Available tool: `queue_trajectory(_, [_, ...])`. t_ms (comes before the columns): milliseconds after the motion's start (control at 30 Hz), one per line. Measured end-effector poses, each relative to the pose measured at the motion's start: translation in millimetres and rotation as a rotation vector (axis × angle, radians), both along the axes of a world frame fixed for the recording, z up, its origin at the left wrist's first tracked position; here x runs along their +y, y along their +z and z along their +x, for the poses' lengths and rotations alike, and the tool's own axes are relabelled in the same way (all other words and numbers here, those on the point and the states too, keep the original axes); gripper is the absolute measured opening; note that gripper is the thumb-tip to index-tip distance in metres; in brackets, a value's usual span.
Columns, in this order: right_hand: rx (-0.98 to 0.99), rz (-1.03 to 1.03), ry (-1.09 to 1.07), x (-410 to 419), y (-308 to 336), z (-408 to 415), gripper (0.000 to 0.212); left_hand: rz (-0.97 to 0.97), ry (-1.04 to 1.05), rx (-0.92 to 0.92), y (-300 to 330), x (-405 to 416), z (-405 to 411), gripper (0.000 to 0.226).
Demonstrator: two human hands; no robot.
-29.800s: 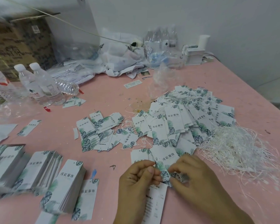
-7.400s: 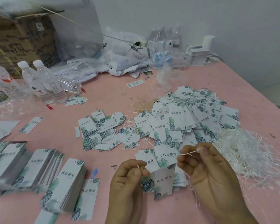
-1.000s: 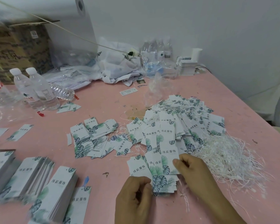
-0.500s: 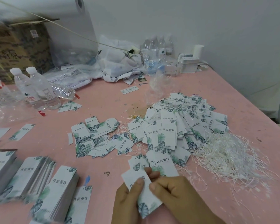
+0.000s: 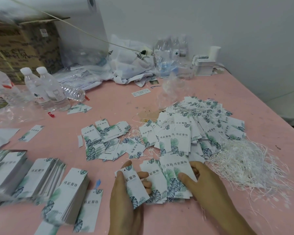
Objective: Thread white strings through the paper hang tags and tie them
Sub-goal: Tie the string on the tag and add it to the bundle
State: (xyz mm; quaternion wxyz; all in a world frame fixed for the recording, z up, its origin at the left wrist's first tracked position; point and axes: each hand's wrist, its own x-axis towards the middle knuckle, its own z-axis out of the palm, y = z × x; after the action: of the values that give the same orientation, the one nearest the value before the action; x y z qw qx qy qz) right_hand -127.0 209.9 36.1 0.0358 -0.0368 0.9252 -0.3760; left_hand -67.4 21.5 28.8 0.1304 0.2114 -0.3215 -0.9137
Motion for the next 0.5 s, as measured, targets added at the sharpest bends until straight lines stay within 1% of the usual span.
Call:
queue_trajectory(67, [0.089,0.064,-0.009,-2.6,-0.4,3.0,0.05,-0.007,0.026,0.001,0.2,-0.4,0.1,0.049])
queue_trajectory(133, [0.279,0.075,0.042,-8.4,1.7,8.4,0.051,0.002,0.035,-0.007,0.5,-1.6,-0.3,0.045])
queue_trajectory(200, [0.472,0.139,0.227,-19.1,4.9,16.7,0.048,0.014,0.047,-0.013,2.0,-4.3,-0.4,0.043])
queue_trajectory(233, [0.554,0.21,0.344,-24.9,3.5,20.5,0.051,0.025,0.056,-0.014,2.9,-5.7,-0.4,0.043])
queue_trajectory(300, [0.627,0.423,0.552,-35.9,-3.1,26.2,0.064,0.04,0.081,-0.005,4.9,-8.2,0.6,0.043])
queue_trajectory(333, [0.628,0.513,0.595,-39.8,-6.1,27.2,0.067,0.039,0.092,0.005,5.2,-9.1,1.2,0.043])
queue_trajectory(367, [0.632,0.571,0.604,-41.9,-9.4,26.7,0.067,0.039,0.102,0.013,5.3,-10.0,1.6,0.043])
queue_trajectory(400, [0.648,0.6,0.598,-43.0,-12.2,26.5,0.062,0.042,0.109,0.02,5.5,-10.6,2.0,0.044])
queue_trajectory(500, [0.761,0.544,0.602,-43.0,-17.1,26.1,0.035,0.059,0.113,0.038,4.6,-10.1,0.6,0.043])
